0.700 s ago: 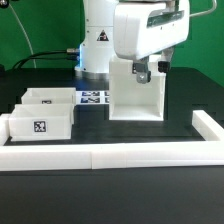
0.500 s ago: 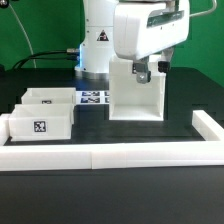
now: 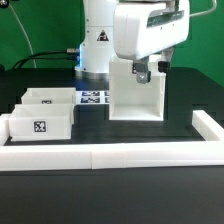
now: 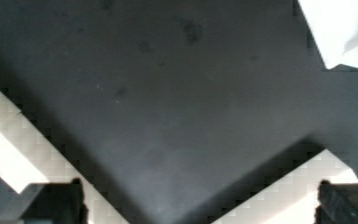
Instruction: Assemble drawer
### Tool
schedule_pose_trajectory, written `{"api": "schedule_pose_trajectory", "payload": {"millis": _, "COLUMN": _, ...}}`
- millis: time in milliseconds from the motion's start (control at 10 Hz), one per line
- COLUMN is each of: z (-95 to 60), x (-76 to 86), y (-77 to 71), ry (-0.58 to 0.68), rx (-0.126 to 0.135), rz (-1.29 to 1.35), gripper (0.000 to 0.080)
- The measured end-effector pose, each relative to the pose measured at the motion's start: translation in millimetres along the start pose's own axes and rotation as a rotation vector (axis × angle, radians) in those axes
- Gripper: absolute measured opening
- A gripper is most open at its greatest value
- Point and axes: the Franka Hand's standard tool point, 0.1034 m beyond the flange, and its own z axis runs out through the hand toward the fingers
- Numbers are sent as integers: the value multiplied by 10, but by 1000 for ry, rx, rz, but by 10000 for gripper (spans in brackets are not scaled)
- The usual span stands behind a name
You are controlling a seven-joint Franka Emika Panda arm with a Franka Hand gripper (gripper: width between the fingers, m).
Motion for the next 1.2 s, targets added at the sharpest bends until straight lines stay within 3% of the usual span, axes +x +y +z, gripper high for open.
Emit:
{"api": "schedule_pose_trajectory", "payload": {"millis": 200, "z": -77, "x": -153, "y": -134, "ry": 19, "rx": -24, "rz": 125, "gripper": 649}}
{"api": "schedule_pose_trajectory", "payload": {"millis": 700, "z": -224, "x": -330, "y": -822, "ry": 13, "rx": -45, "rz": 441, "gripper": 649}}
{"api": "schedule_pose_trajectory", "payload": {"millis": 1200, "z": -200, "x": -351, "y": -848, "ry": 13, "rx": -50, "rz": 430, "gripper": 649}}
